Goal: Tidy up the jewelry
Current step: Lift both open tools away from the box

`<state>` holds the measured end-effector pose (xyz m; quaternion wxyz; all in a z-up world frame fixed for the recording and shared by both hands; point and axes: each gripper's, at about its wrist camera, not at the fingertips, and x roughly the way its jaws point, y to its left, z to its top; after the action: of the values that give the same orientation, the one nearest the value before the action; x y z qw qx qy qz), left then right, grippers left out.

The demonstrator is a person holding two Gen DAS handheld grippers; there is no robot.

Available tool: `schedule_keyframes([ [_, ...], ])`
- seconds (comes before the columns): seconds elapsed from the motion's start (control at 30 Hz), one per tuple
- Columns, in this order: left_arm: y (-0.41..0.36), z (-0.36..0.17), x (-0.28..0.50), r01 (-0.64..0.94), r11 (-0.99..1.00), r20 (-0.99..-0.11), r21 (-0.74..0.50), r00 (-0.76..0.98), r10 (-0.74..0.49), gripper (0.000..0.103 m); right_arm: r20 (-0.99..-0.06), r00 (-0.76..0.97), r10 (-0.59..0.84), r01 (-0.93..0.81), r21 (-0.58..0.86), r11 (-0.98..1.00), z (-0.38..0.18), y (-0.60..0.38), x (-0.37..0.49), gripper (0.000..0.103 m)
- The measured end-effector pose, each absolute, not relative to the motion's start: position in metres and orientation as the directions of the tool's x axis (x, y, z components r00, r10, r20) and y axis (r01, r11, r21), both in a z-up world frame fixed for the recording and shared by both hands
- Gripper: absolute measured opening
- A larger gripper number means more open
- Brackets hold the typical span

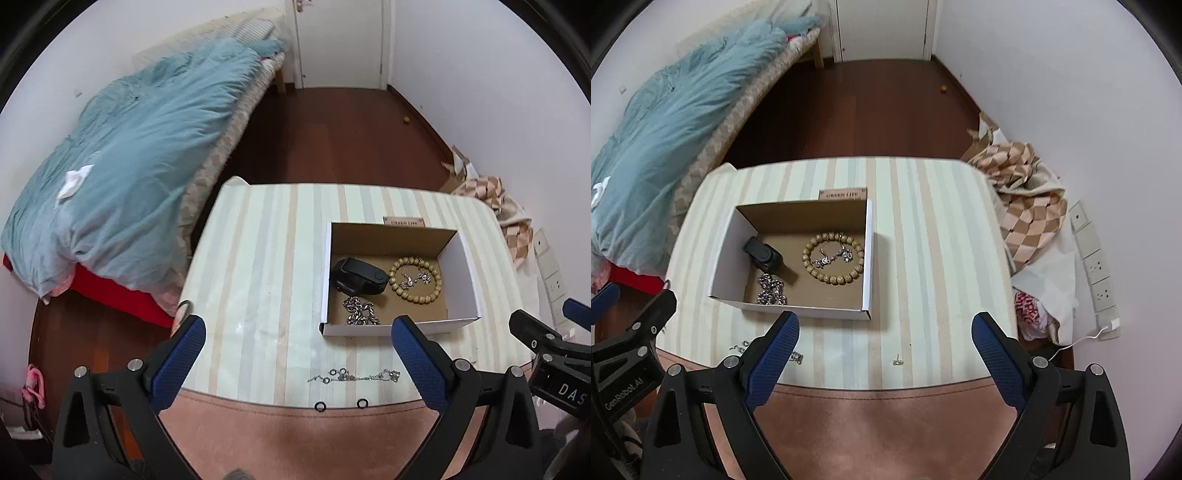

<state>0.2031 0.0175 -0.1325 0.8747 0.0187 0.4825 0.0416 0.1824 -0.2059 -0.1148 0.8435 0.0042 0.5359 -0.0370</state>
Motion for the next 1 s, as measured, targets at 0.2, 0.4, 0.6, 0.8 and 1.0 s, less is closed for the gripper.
schedule_keyframes([
  [0.2, 0.018, -0.102, 0.169, -0.083, 0.995, -0.809, 0.054, 0.581, 0.093, 0.103, -0.861, 0.500, -0.091, 0.086, -0.055, 0.995, -0.082, -0.207, 0.149, 0.096],
  [0.4, 0.014, -0.076, 0.142, -0.062, 0.997, -0.783, 0.036, 0.619, 0.066, 0.103, -0.812, 0.574, -0.109, 0.095, -0.066, 0.993, -0.045, -0.208, 0.112, 0.096],
  [0.6, 0.010, -0.055, 0.116, -0.046, 0.999, -0.764, 0.017, 0.644, 0.043, 0.103, -0.773, 0.626, -0.106, 0.101, -0.054, 0.993, -0.014, -0.210, 0.082, 0.096],
  [0.8, 0.008, -0.038, 0.094, -0.042, 0.999, -0.742, 0.011, 0.669, 0.036, 0.103, -0.750, 0.655, -0.093, 0.103, -0.034, 0.994, 0.004, -0.210, 0.062, 0.096],
  [1.0, 0.007, -0.037, 0.092, -0.053, 0.998, -0.735, 0.016, 0.676, 0.048, 0.103, -0.745, 0.665, -0.060, 0.103, 0.012, 0.995, 0.005, -0.212, 0.058, 0.096],
])
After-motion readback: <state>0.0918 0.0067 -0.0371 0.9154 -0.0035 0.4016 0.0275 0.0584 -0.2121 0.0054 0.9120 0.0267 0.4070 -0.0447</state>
